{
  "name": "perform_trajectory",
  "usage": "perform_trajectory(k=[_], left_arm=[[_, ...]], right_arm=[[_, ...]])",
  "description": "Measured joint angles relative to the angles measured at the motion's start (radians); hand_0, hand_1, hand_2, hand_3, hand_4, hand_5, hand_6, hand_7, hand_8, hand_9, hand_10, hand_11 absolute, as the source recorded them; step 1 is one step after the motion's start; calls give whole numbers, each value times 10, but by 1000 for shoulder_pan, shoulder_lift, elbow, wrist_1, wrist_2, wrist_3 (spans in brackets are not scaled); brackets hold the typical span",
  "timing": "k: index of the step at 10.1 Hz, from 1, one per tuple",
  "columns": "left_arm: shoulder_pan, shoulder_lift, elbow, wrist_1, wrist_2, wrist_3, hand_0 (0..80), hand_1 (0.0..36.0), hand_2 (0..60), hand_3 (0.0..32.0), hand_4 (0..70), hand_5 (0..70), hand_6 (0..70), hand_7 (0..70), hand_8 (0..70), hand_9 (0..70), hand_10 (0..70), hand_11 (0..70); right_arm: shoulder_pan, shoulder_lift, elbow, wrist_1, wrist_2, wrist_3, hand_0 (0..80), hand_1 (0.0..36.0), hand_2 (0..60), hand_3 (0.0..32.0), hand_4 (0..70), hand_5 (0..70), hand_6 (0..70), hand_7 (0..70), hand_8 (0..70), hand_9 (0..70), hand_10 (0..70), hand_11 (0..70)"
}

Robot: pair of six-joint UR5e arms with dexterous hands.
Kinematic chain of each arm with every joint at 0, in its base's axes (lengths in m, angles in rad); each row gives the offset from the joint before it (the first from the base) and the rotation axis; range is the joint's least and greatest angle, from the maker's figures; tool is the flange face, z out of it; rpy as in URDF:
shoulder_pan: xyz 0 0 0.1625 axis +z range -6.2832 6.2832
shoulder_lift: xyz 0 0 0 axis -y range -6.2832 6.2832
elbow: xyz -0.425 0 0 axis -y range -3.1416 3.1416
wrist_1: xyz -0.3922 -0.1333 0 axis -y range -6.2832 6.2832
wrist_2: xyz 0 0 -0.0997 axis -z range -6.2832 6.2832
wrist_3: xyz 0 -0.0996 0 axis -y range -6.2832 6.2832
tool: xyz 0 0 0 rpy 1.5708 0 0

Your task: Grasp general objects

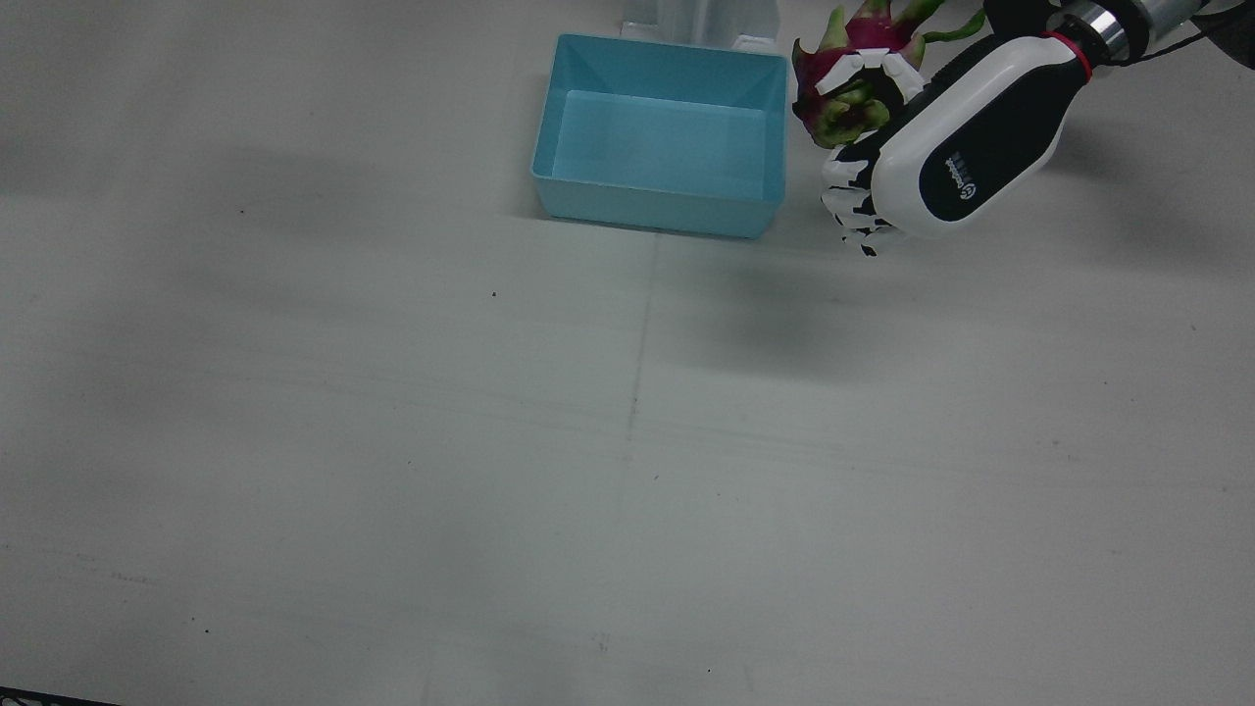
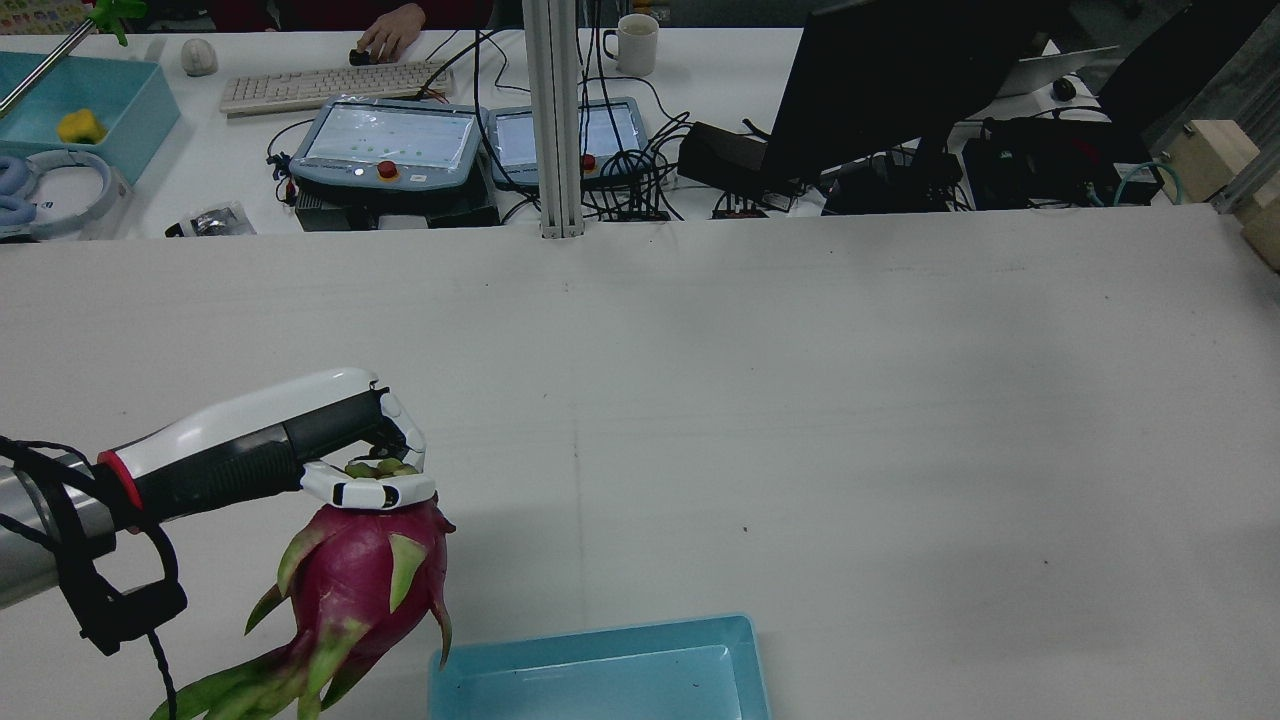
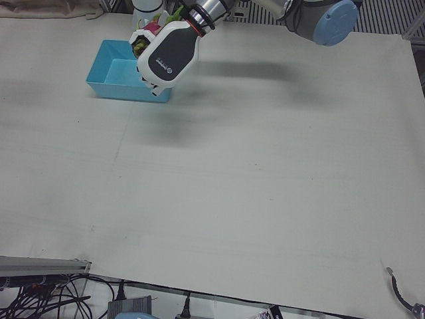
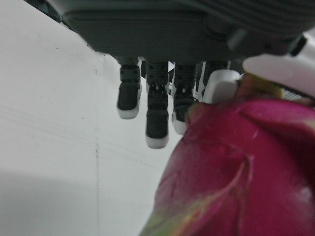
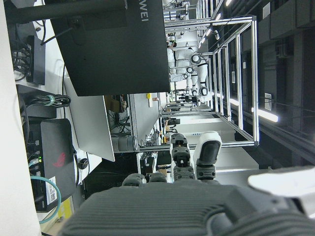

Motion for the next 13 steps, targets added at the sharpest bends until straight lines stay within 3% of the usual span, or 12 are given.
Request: perform_trajectory(k=[4, 8, 10, 11, 12, 13], left_arm=[[70, -69, 4, 49, -14, -2, 434, 168, 600, 0, 700, 700, 700, 569, 560, 512, 700, 700], [232, -107, 18, 67, -122, -3, 425, 154, 600, 0, 700, 700, 700, 558, 561, 512, 700, 700], [262, -141, 45, 76, -143, -4, 426, 123, 600, 0, 660, 700, 700, 539, 566, 517, 700, 700], [274, -153, 61, 84, -143, -4, 449, 41, 362, 0, 506, 578, 629, 518, 460, 403, 700, 700], [289, -172, 79, 95, -142, -3, 464, 41, 32, 0, 248, 311, 336, 425, 245, 157, 567, 700], [302, -188, 94, 104, -142, -2, 460, 54, 0, 0, 3, 78, 67, 250, 61, 36, 213, 317]], right_arm=[[0, 0, 0, 0, 0, 0, 0, 0, 0, 0, 0, 0, 0, 0, 0, 0, 0, 0], [0, 0, 0, 0, 0, 0, 0, 0, 0, 0, 0, 0, 0, 0, 0, 0, 0, 0], [0, 0, 0, 0, 0, 0, 0, 0, 0, 0, 0, 0, 0, 0, 0, 0, 0, 0], [0, 0, 0, 0, 0, 0, 0, 0, 0, 0, 0, 0, 0, 0, 0, 0, 0, 0], [0, 0, 0, 0, 0, 0, 0, 0, 0, 0, 0, 0, 0, 0, 0, 0, 0, 0], [0, 0, 0, 0, 0, 0, 0, 0, 0, 0, 0, 0, 0, 0, 0, 0, 0, 0]])
